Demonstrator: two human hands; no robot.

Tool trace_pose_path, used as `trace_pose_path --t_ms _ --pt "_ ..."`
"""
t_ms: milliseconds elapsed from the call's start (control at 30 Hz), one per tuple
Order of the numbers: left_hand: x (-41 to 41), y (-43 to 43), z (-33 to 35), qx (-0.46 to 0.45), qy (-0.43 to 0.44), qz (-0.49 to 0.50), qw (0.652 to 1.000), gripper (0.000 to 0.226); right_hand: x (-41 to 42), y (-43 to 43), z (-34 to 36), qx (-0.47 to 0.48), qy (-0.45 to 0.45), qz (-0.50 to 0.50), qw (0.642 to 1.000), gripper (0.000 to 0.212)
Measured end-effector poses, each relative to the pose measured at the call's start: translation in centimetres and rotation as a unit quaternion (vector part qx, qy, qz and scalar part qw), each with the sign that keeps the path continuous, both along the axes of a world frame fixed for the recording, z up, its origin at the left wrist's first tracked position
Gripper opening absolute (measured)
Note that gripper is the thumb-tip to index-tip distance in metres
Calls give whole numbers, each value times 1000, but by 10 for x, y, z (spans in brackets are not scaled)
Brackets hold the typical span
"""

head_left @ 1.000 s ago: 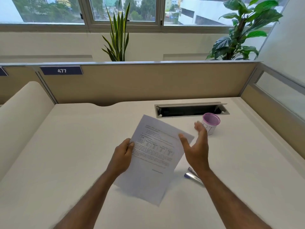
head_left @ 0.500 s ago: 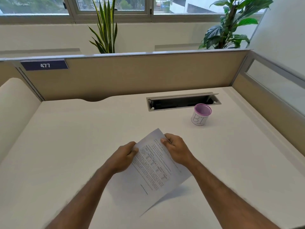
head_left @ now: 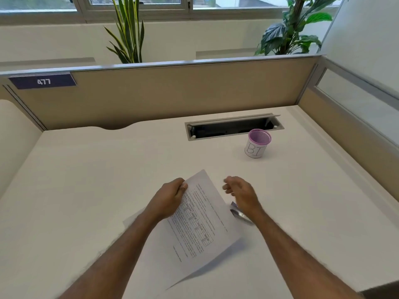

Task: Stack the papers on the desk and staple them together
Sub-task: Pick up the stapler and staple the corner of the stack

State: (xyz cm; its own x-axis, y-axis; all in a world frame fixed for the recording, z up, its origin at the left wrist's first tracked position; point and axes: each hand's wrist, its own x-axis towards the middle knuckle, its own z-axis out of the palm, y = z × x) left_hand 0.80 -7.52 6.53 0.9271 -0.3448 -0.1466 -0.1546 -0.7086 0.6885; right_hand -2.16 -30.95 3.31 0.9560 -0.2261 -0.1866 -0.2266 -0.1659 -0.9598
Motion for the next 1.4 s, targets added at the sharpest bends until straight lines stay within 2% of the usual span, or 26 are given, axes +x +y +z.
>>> trace_pose_path --t_ms 67,100,233,267,333,367,467,567,600,667,733,800,933,1400 --pt "0 0 -1 1 3 0 1000 34 -8 -27 -13 -103 30 -31 994 13" --pt "1 1 -1 1 4 0 1000 33 -14 -39 -20 -165 60 -15 984 15" --pt "2 2 -2 7 6 -3 1000 33 -37 -64 -48 -374 159 128 905 64" --pt "2 2 -2 8 6 -3 1000 33 -41 -63 -51 -401 160 142 891 72" --pt "2 3 -3 9 8 -5 1000 33 -44 -58 -58 -422 130 138 887 82" --pt "1 3 -4 10 9 -6 1000 33 -44 -55 -61 -430 113 130 886 80" --pt "0 3 -5 14 10 -12 1000 33 -37 -42 -64 -448 78 115 883 58" --pt "-2 3 -4 19 9 -17 1000 33 -27 -37 -64 -412 60 124 901 36" --pt "-2 4 -4 21 8 -19 1000 33 -25 -37 -60 -353 57 126 925 29" --pt "-2 4 -3 23 7 -22 999 33 -22 -38 -49 -169 57 114 977 20" --pt "-2 5 -4 22 5 -23 999 33 -18 -36 -32 -41 26 104 993 23" --pt "-3 5 -5 24 2 -25 999 33 -15 -31 -14 -1 -16 114 993 27" --pt "-6 2 -5 34 -4 -34 999 33 -8 -17 17 2 -56 151 987 35" --pt "-11 0 -1 70 -44 -49 995 35 -6 -5 24 -48 -65 204 976 27"
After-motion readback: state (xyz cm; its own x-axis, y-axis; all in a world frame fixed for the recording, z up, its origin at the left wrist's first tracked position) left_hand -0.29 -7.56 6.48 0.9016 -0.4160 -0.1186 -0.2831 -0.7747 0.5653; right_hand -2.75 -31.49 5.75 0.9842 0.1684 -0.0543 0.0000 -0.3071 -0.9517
